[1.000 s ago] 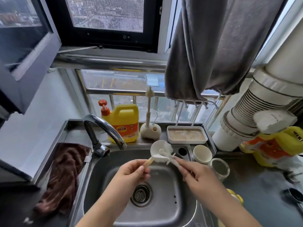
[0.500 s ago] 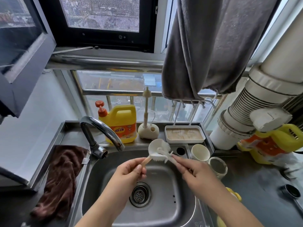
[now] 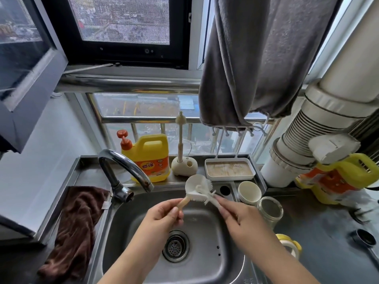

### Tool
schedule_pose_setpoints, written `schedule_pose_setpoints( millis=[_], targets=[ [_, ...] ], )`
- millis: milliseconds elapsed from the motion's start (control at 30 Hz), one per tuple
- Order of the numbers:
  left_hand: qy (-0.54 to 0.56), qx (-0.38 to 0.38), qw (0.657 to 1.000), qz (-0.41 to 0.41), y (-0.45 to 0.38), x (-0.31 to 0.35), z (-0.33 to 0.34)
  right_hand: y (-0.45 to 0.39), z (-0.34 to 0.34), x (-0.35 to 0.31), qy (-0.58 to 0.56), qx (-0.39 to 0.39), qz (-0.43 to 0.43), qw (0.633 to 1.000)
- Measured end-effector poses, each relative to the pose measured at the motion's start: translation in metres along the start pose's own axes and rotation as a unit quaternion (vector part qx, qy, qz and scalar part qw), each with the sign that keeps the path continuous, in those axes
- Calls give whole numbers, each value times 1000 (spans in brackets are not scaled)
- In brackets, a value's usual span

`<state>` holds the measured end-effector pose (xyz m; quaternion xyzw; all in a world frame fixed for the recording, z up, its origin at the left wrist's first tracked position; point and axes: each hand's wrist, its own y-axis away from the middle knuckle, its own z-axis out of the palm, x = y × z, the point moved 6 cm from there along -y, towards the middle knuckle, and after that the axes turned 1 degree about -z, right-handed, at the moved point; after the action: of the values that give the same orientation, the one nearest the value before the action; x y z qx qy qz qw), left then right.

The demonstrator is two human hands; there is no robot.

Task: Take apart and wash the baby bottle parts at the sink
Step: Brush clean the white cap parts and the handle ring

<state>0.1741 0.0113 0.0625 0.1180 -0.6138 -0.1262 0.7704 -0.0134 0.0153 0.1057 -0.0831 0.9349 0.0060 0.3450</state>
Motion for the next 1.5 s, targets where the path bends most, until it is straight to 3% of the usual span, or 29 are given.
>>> schedule_pose_setpoints(
  millis=[133, 267, 367, 500, 633, 700, 900, 1133, 1333, 1500],
  targets=[
    [6, -18, 1000, 1, 1, 1, 5, 10, 7, -12, -15, -74, -35, 997],
    [26, -10, 1000, -5, 5, 1, 10, 6, -12, 7, -20, 20, -3, 1000],
    [21, -19, 1000, 2, 7, 2, 12, 13, -6, -3, -24, -36, -18, 999],
    [-37, -61, 997, 23, 11, 1, 17, 11, -14, 10, -40, -10, 24, 999],
    [-66, -118, 990, 33, 16, 2, 20, 17, -7, -1, -42, -69, 3, 997],
    [-82, -126, 988, 28, 15, 3, 20, 15, -12, 3, -36, -42, 18, 998],
    [-29, -98, 994, -40, 13, -3, 19, 20, -8, 3, -60, -49, 27, 997],
    [-118, -64, 991, -1, 9, -5, 15, 21, 0, 5, -47, -45, 34, 997],
    [-97, -80, 992, -2, 10, 1, 16, 19, -4, 10, -42, -30, 41, 998],
    [-49, -71, 996, -28, 9, -1, 14, 21, 6, -6, -39, -115, 17, 992]
  ],
)
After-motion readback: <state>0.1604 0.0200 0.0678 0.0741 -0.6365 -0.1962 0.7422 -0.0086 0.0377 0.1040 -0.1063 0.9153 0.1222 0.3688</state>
